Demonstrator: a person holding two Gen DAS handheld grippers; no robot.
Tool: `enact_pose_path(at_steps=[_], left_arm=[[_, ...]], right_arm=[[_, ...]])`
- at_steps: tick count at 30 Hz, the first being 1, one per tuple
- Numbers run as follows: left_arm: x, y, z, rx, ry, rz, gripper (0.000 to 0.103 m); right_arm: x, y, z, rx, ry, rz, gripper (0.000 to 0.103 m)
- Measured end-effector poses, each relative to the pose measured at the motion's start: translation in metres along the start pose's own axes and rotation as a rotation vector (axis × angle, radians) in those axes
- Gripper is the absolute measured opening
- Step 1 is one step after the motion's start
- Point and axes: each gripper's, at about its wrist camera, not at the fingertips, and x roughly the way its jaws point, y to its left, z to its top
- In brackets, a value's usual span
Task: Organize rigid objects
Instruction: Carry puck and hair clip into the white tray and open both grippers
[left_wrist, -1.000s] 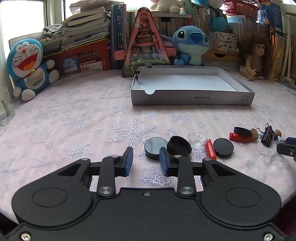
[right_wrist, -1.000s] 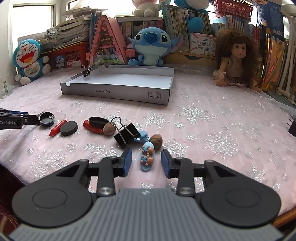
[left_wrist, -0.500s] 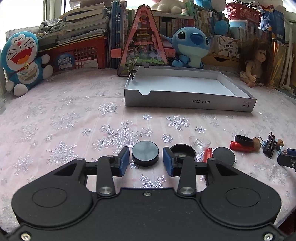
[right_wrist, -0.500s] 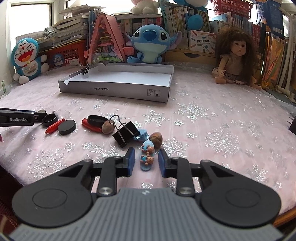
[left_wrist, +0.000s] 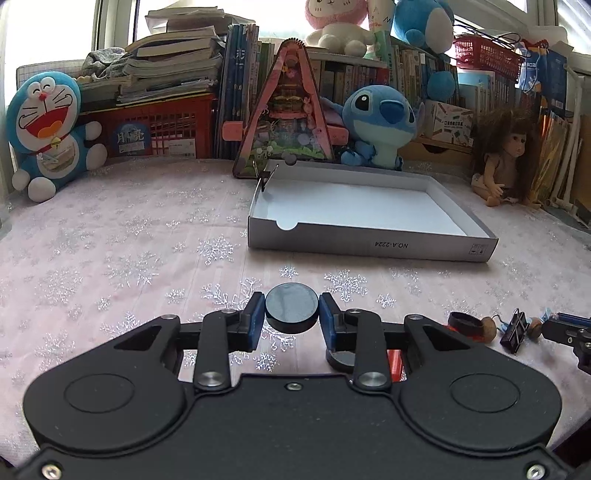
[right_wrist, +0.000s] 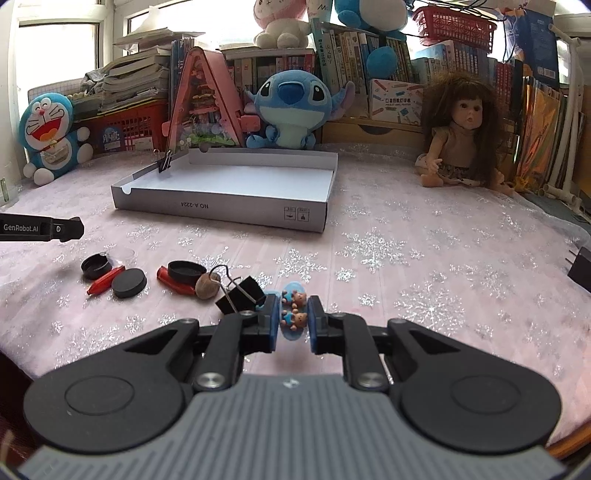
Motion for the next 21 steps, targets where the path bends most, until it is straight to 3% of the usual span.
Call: enact_pose_path(at_steps=[9, 21], left_arm=[[0.009, 0.001, 0.022, -0.031, 0.013, -0.017, 0.030], [0.029, -0.005, 0.070, -0.054, 0.009, -0.076, 0.030]], right_arm=[[0.005, -0.010, 0.024, -0.008, -0.071, -0.038, 0.020], [0.037, -0.012, 0.078, 0.014, -0.074, 0.021, 0.020]])
